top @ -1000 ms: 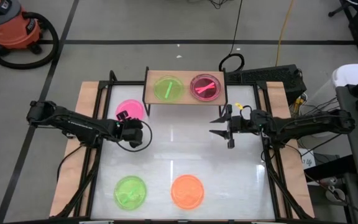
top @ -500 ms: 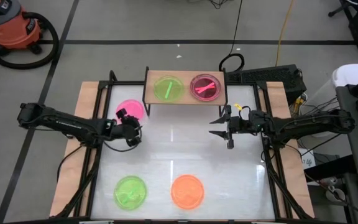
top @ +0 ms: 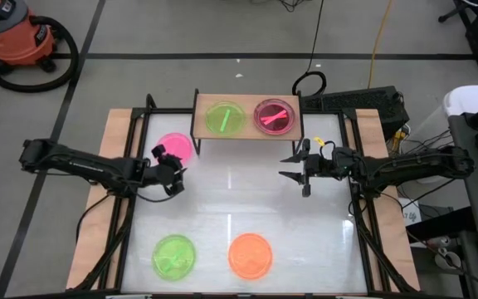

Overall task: Place and stack plates onto a shelf
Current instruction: Stack the top pink plate on the green plate on the shelf

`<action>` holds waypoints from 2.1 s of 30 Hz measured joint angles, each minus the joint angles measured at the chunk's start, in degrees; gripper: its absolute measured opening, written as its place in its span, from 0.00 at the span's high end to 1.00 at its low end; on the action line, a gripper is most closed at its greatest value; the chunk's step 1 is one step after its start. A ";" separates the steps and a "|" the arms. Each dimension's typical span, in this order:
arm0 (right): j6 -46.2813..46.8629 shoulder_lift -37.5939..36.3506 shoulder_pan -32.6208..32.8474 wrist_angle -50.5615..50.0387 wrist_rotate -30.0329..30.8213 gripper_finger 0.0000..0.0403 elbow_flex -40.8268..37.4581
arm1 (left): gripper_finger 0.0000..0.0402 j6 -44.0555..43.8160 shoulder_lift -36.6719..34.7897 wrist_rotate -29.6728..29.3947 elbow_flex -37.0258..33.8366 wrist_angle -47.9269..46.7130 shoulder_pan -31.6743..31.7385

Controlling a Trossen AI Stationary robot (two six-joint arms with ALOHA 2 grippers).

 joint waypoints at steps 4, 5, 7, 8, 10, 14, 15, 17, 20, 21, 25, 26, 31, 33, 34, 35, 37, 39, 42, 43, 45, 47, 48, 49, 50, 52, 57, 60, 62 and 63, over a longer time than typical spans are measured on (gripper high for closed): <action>0.18 0.00 0.00 0.02 0.02 0.60 0.00 | 0.53 -1.05 3.41 -0.02 0.00 -1.00 0.38; 0.20 0.00 0.00 0.00 0.02 0.60 0.00 | 0.53 -1.14 4.46 -0.09 0.00 -1.03 0.71; 0.18 0.00 0.00 0.00 0.02 0.60 0.00 | 0.53 -1.16 6.59 -0.46 0.00 -1.54 1.69; 0.18 0.00 0.00 0.00 0.02 0.60 0.00 | 0.53 -1.16 7.60 -0.51 0.00 -1.56 2.29; 0.13 0.00 0.00 -0.02 0.02 0.60 0.00 | 0.53 -1.16 9.49 -0.55 0.00 -1.47 3.50; 0.07 0.00 0.00 -0.02 0.02 0.60 0.00 | 0.53 -1.12 12.81 -0.52 0.00 -1.47 5.05; 0.05 0.00 0.00 -0.02 0.02 0.60 0.00 | 0.53 -0.93 13.50 -0.52 0.00 -1.38 5.27; 0.05 0.00 0.00 -0.02 0.02 0.60 0.00 | 0.53 -0.91 14.68 -0.71 0.00 -0.99 5.90; 0.03 0.00 0.00 -0.04 0.02 0.60 0.00 | 0.53 -1.04 15.61 -0.93 -0.35 0.11 7.49; 0.03 0.00 0.00 -0.04 0.02 0.60 -0.01 | 0.53 -0.88 15.79 -0.77 -0.82 1.22 7.87; 0.03 0.00 0.00 -0.04 0.02 0.60 -0.02 | 0.53 0.14 15.91 -0.21 -3.29 5.70 8.70; 0.03 0.00 0.00 -0.05 0.02 0.60 -0.02 | 0.53 0.41 15.91 -0.27 -3.60 6.52 8.92; 0.03 0.00 0.00 -0.04 0.02 0.60 -0.02 | 0.53 0.46 15.91 -3.05 -3.71 6.77 10.07; 0.00 0.00 0.00 -0.04 0.02 0.60 -0.02 | 0.55 0.41 15.91 -3.09 -3.69 6.77 10.97; 0.02 0.00 0.00 -0.04 0.04 0.60 -0.02 | 0.57 0.39 15.91 -3.05 -3.70 6.77 11.49; 0.02 0.00 0.00 -0.04 0.04 0.60 -0.02 | 0.59 0.41 15.91 -2.57 -3.72 6.77 11.99; 0.03 0.00 0.00 -0.04 0.04 0.60 -0.02 | 0.64 0.42 15.91 -1.64 -3.71 6.75 12.71; 0.03 0.00 0.00 -0.04 0.04 0.60 -0.02 | 0.68 0.44 15.91 -0.80 -3.72 6.75 13.28; 0.00 0.00 0.00 -0.04 0.04 0.60 -0.04 | 0.76 0.46 15.91 -0.63 -3.72 6.75 13.55; 0.00 0.00 0.00 -0.04 0.04 0.60 -0.04 | 0.78 0.48 15.91 -0.63 -3.72 6.75 13.55; 0.00 0.00 0.00 -0.04 0.04 0.60 -0.04 | 0.81 0.75 15.89 -0.61 -3.71 6.79 13.18; 0.00 0.00 0.00 -0.04 0.04 0.60 -0.04 | 0.83 0.87 15.82 -0.55 -3.64 6.60 12.48; -0.06 0.00 0.00 -0.04 0.04 0.60 -0.04 | 0.85 0.94 15.82 -0.50 -3.23 6.08 12.00; -0.21 0.00 0.00 -0.04 0.04 0.60 -0.04 | 0.87 0.97 15.82 -0.48 -2.69 5.78 11.49; -0.22 0.00 0.00 -0.04 0.04 0.60 -0.04 | 0.89 0.97 15.82 -0.50 -1.87 5.17 10.93; -0.21 0.00 0.00 -0.04 0.07 0.60 -0.04 | 0.93 0.97 15.80 -0.45 0.30 3.06 9.81; 0.06 0.00 0.00 -0.04 0.07 0.60 -0.04 | 0.99 -0.98 15.78 -0.04 7.88 -6.49 7.28; 0.20 0.00 0.00 -0.20 0.07 0.60 -0.04 | 0.99 -3.11 15.78 -0.07 10.56 -9.53 6.38; 0.20 0.00 0.00 -0.45 0.07 0.60 -0.04 | 0.99 -4.29 15.75 -0.08 10.76 -9.45 6.37; 0.20 0.00 0.00 -0.48 0.07 0.60 -0.04 | 0.98 -4.68 15.75 -0.08 10.45 -9.47 6.58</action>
